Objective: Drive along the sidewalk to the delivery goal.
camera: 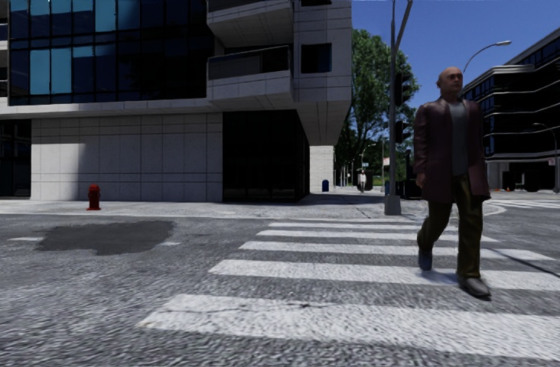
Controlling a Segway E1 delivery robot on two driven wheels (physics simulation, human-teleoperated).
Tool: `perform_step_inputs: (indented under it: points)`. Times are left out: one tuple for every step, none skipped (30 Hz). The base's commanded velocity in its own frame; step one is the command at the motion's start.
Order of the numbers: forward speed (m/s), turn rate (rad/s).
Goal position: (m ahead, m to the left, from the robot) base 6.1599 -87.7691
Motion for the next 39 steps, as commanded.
perform_step_inputs:
  points:
    - [2.0, 0.0]
    - [2.0, 0.0]
    - [2.0, 0.0]
    - [2.0, 0.0]
    - [2.0, 0.0]
    - [2.0, -0.01]
    - [2.0, -0.01]
    - [2.0, -0.17]
    - [2.0, -0.22]
    - [2.0, -0.24]
    - [2.0, -0.24]
    - [2.0, -0.28]
    - [2.0, -0.34]
    - [2.0, -0.39]
    - [2.0, -0.39]
    - [2.0, -0.41]
    - [2.0, -0.42]
    - [2.0, -0.42]
    - [2.0, -0.42]
    - [2.0, -0.42]
    - [2.0, -0.42]
    - [2.0, -0.42]
    - [2.0, -0.42]
    - [2.0, -0.42]
    - [2.0, -0.42]
    - [2.0, -0.42]
    - [2.0, -0.42]
    - [2.0, -0.42]
    - [2.0, -0.42]
    - [2.0, -0.42]
    - [2.0, -0.42]
    - [2.0, -0.42]
    - [2.0, -0.42]
    - [2.0, -0.38]
    - [2.0, -0.3]
    - [2.0, -0.06]
    - [2.0, -0.06]
    - [2.0, 0.0]
    - [2.0, 0.0]
